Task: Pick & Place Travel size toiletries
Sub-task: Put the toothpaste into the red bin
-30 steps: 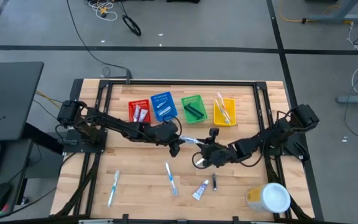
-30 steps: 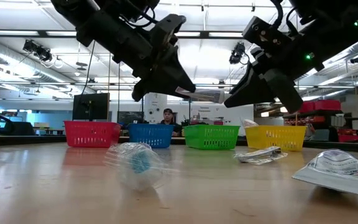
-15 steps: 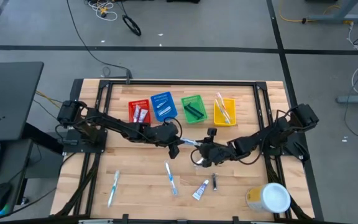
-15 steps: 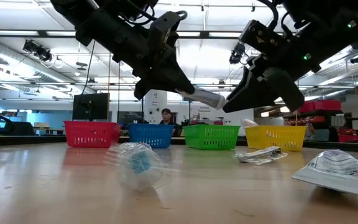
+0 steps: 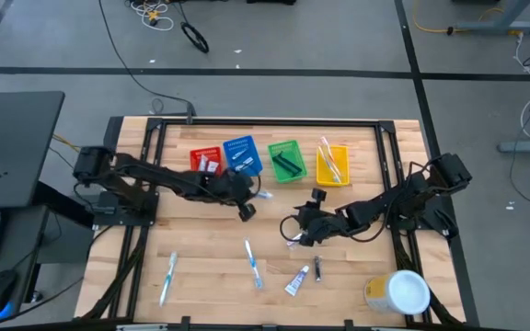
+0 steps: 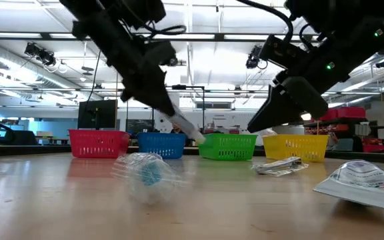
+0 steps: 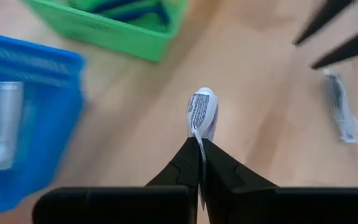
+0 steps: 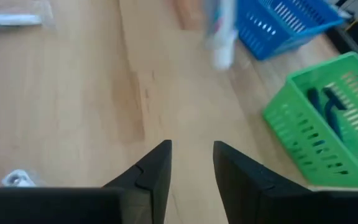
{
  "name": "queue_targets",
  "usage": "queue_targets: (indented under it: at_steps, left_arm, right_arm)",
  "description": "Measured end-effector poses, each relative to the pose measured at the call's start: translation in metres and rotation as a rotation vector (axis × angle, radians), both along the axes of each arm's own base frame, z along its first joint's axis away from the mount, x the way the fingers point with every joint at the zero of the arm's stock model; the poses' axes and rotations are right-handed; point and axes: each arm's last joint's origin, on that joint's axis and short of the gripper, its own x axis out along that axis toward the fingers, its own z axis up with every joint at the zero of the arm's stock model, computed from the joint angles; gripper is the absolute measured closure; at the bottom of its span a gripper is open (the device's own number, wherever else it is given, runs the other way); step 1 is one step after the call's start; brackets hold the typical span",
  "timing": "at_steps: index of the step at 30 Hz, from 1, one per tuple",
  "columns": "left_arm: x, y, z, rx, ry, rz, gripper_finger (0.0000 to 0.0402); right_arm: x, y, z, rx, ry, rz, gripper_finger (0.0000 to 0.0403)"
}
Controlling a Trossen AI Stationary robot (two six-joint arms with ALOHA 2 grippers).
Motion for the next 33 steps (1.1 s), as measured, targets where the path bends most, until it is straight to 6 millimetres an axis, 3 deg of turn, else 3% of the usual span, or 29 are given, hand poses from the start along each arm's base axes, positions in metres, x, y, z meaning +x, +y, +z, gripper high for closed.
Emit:
queue_targets:
  at_steps: [7,13,18,28,33]
  left_arm:
    - [-0.045,0.007,0.049,0.077,0.0,0.119,0.0392]
    - [-0.1,0.007,0.068,0.189,0.041,0.471,0.0392]
    - [-0.12,0.012,0.057,0.218,0.16,0.645,0.0392]
    - [-0.113,0.026,0.008,0.177,0.128,0.746,0.0392]
    - [-0.114,0.036,-0.015,0.186,0.158,0.774,0.038]
  right_arm:
    - [-0.001,0.0,-0.001,0.0,0.014,0.0,0.0274]
    - [-0.001,0.0,-0.001,0.017,0.022,0.018,0.0274]
    - [0.001,0.002,-0.003,0.17,0.07,0.167,0.0274]
    - [0.005,0.006,-0.001,0.338,0.071,0.295,0.0274]
    - [0.006,0.014,0.003,0.444,0.06,0.48,0.0273]
